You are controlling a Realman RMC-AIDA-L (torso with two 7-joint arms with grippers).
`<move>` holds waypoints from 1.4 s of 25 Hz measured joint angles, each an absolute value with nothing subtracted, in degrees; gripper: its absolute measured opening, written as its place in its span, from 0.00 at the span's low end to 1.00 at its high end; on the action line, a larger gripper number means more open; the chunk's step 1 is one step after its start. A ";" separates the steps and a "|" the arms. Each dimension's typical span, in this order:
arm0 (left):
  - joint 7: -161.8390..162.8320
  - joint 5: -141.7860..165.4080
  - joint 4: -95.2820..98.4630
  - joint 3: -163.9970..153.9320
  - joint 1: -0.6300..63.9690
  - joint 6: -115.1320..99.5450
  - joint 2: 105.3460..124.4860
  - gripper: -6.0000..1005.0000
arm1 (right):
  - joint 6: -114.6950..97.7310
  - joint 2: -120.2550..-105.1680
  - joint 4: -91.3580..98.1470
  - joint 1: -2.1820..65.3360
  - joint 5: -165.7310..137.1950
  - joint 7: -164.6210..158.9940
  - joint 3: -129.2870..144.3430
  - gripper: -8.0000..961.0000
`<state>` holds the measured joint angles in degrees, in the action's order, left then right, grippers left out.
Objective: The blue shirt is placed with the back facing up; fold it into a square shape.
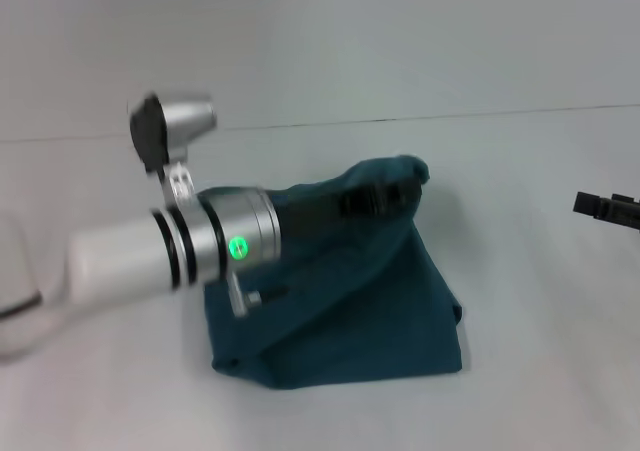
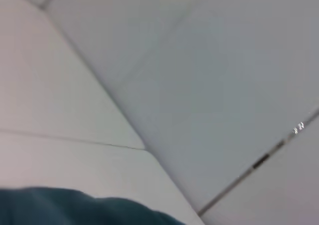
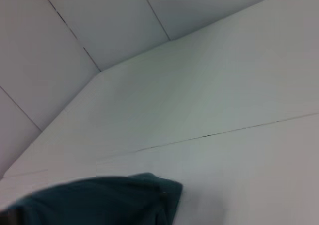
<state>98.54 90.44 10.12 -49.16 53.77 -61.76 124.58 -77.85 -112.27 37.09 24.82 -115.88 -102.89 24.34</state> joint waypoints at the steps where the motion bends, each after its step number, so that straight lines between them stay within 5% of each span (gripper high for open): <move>1: 96.05 88.57 7.42 -49.00 53.94 -61.29 124.60 0.03 | -78.10 -112.14 37.09 24.74 -115.90 -102.83 24.37 0.97; 11: 77.91 84.52 -4.92 -44.66 51.30 -76.04 124.65 0.03 | -78.18 -111.79 37.10 25.47 -116.50 -103.34 24.44 0.97; 20: 81.19 88.93 6.60 -45.17 45.53 -85.04 124.28 0.37 | -77.72 -111.11 36.79 28.31 -119.79 -108.47 24.88 0.97; 30: 85.13 89.39 26.48 -47.72 31.91 -85.55 123.60 0.80 | -82.90 -109.91 36.32 32.78 -125.76 -122.56 28.66 0.97; 32: 85.43 93.50 31.43 -46.68 27.57 -85.67 122.13 0.89 | -83.96 -109.77 35.44 33.15 -125.76 -123.73 28.91 0.97; 35: 85.07 97.02 33.68 -45.80 25.99 -85.87 121.94 0.89 | -84.94 -109.77 33.74 34.05 -125.78 -124.99 29.47 0.97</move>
